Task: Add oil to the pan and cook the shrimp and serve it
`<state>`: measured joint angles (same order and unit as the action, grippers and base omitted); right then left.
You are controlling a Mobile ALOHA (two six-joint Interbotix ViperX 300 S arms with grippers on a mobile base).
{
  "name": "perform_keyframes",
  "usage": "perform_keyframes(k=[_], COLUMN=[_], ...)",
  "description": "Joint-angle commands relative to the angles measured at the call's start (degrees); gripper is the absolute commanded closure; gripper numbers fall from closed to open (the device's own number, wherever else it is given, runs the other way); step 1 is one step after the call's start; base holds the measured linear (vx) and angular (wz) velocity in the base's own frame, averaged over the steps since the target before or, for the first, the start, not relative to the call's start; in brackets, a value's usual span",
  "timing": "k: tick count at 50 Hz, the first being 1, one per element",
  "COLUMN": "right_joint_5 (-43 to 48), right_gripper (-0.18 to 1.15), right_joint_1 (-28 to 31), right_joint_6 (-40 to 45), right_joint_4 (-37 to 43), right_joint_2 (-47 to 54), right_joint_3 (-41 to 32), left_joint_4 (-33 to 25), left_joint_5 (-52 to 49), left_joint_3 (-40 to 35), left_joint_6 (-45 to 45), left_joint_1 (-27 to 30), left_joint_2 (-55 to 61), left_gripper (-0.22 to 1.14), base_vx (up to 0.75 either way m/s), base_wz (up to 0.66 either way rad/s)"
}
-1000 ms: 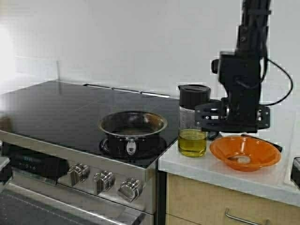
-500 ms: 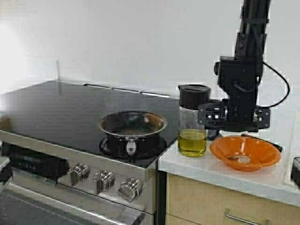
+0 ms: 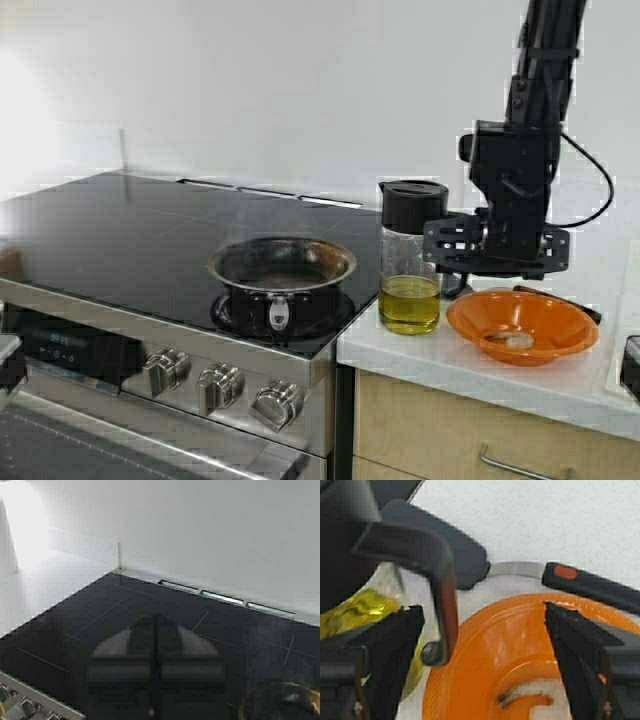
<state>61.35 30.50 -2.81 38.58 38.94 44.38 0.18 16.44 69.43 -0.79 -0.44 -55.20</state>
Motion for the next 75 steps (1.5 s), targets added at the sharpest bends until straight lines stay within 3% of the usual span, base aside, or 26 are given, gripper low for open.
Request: perform_keyframes(k=[1, 28, 33, 37, 46, 50, 58, 75], right_joint_5=[-0.44, -5.1, -5.19, -5.19, -5.63, -5.71, -5.71, -6.77], right_gripper=[-0.05, -0.05, 0.01, 0.15, 0.8, 1.0, 0.88, 0.89], right_joint_1=[-1.32, -4.75, -4.75, -4.75, -4.75, -4.66, -4.66, -2.46], right_joint_6=[0.0, -3.52, -3.6, -3.6, -3.52, -3.43, -3.25, -4.31], right_joint_4=[-0.35, -3.34, -2.99, -2.2, -0.62, -0.62, -0.53, 0.62], right_joint_2=[-0.62, 1.67, 1.76, 1.76, 1.76, 1.58, 0.7, -5.36], right_joint_3=[-1.67, -7.21, -7.47, -8.0, -9.05, -9.49, -9.76, -10.99], left_joint_4=[0.0, 0.0, -0.09, 0.0, 0.0, 0.0, 0.0, 0.0], left_joint_5=[0.26, 0.26, 0.26, 0.26, 0.26, 0.26, 0.26, 0.26], left_joint_3=[-0.44, -0.35, -0.35, -0.35, -0.35, -0.35, -0.35, -0.35], left_joint_6=[-0.09, -0.09, -0.09, -0.09, -0.09, -0.09, -0.09, -0.09], left_joint_1=[0.09, 0.0, 0.09, 0.0, 0.09, 0.09, 0.0, 0.09], left_joint_2=[0.53, 0.62, 0.62, 0.62, 0.62, 0.62, 0.62, 0.62], left_gripper=[0.89, 0.89, 0.89, 0.89, 0.89, 0.89, 0.89, 0.89], base_vx=[0.0, 0.0, 0.0, 0.0, 0.0, 0.0, 0.0, 0.0], base_wz=[0.0, 0.0, 0.0, 0.0, 0.0, 0.0, 0.0, 0.0])
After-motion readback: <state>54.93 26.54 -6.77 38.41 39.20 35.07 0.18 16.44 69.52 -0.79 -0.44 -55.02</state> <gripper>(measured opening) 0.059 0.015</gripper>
